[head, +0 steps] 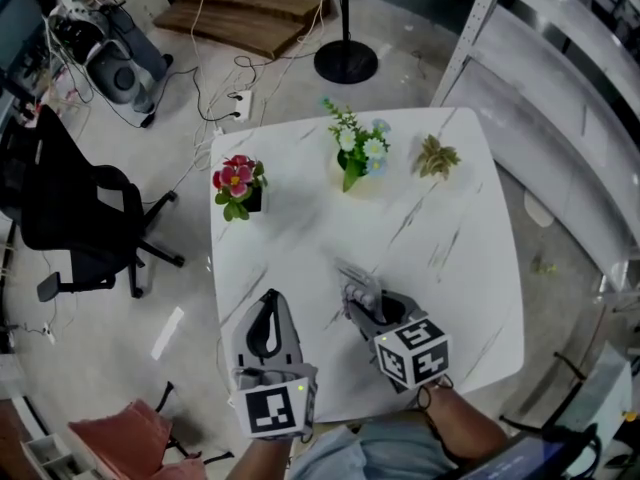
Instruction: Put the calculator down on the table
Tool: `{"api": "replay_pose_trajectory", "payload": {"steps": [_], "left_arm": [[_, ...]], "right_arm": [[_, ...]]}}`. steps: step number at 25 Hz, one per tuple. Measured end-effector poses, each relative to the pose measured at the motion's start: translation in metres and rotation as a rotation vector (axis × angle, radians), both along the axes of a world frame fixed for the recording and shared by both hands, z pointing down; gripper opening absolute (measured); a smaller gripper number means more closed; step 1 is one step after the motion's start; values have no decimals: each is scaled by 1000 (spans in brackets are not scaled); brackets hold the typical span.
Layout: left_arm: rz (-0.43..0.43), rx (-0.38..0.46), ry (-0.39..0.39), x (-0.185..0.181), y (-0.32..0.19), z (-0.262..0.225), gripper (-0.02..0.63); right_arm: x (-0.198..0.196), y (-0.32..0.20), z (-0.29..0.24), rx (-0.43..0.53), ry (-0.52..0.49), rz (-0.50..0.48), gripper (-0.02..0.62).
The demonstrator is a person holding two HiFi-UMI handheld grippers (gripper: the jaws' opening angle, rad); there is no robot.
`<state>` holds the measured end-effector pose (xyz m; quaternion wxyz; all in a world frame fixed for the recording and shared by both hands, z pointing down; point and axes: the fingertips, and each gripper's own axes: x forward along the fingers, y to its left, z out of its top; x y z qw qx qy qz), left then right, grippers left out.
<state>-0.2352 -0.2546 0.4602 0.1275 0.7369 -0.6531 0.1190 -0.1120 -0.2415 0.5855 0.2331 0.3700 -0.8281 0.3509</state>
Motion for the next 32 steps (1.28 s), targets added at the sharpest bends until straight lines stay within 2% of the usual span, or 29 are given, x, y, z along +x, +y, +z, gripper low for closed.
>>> {"api": "replay_pose_trajectory", "payload": {"steps": [11, 15, 23, 32], "left_arm": [[-9, -11, 3, -5, -13, 3, 6], [-14, -13, 5, -6, -16, 6, 6], [-5, -17, 1, -3, -19, 8, 6], [4, -19, 2, 4, -18, 6, 6]], "right_arm": [[6, -6, 24, -129, 12, 53, 152], [5, -10, 25, -126, 3, 60, 153], [14, -14, 27, -88, 52, 50, 179], [28, -16, 34, -100, 61, 69, 222]]}}
